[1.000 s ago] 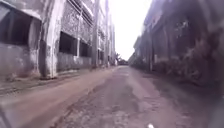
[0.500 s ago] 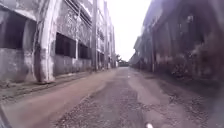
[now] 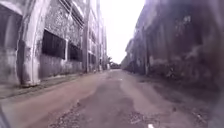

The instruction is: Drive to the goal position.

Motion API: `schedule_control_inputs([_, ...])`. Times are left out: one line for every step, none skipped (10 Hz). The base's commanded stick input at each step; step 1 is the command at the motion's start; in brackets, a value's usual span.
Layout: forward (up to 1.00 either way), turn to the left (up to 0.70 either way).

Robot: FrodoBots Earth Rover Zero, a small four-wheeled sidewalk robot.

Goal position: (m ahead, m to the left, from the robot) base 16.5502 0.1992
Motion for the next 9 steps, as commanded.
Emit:
schedule_control_inputs([0.7, 0.0])
schedule_control_inputs([0.7, 0.0])
schedule_control_inputs([0.7, 0.0])
schedule_control_inputs([0.7, 0.0])
schedule_control_inputs([0.7, 0.0])
schedule_control_inputs([0.7, 0.0])
schedule_control_inputs([0.7, 0.0])
schedule_control_inputs([0.7, 0.0])
schedule_control_inputs([0.7, 0.0])
